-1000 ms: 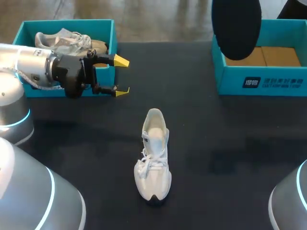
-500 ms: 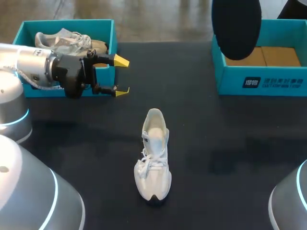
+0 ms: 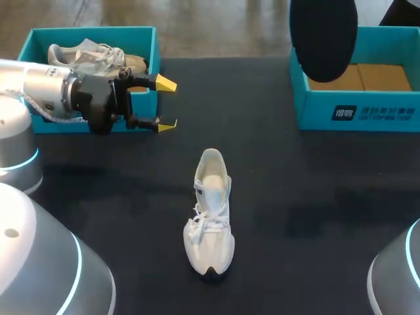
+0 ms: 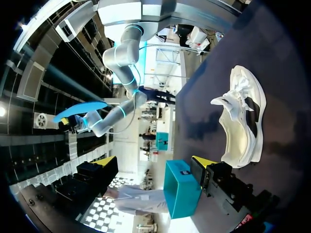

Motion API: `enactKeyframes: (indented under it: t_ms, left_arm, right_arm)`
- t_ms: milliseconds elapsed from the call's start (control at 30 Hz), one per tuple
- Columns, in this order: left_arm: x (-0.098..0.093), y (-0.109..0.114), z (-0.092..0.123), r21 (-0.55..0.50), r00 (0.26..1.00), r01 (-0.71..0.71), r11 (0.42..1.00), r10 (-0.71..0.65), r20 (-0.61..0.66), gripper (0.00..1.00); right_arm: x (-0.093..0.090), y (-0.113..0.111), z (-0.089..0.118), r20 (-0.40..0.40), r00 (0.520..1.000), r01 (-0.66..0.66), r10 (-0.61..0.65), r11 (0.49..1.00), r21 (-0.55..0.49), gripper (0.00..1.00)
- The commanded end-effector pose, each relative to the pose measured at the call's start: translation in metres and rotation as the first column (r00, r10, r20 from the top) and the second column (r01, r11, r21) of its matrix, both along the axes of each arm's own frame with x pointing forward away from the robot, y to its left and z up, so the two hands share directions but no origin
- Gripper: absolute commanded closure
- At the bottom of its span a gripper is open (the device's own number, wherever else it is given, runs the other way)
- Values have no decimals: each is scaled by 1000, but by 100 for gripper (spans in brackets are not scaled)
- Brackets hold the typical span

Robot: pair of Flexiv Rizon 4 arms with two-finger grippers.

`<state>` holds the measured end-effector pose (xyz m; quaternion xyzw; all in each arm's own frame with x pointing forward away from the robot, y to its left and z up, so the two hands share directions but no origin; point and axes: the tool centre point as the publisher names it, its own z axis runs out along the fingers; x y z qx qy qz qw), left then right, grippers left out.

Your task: Take the shoe out of the shoebox, open the shoe tongue, remove and reinsert the insole, then place the shoe into the shoebox

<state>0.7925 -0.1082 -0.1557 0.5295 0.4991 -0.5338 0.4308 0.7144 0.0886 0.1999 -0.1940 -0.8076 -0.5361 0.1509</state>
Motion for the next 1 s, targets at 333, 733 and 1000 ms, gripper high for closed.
enactKeyframes:
  t_ms: [333,733,1000]
  left_arm:
    - [0,-1,0,0,1000,-2,1000,2,2,0]
    - [0,-1,0,0,1000,-2,1000,2,2,0]
    - [0,-1,0,0,1000,-2,1000,2,2,0]
  right_arm:
    - [3,-5,-14,-95,994,-38,43,998,55,100]
    - [36,9,-68,-372,927,-5,37,996,86,100]
    - [43,11,-111,-515,857,41,6,996,81,100]
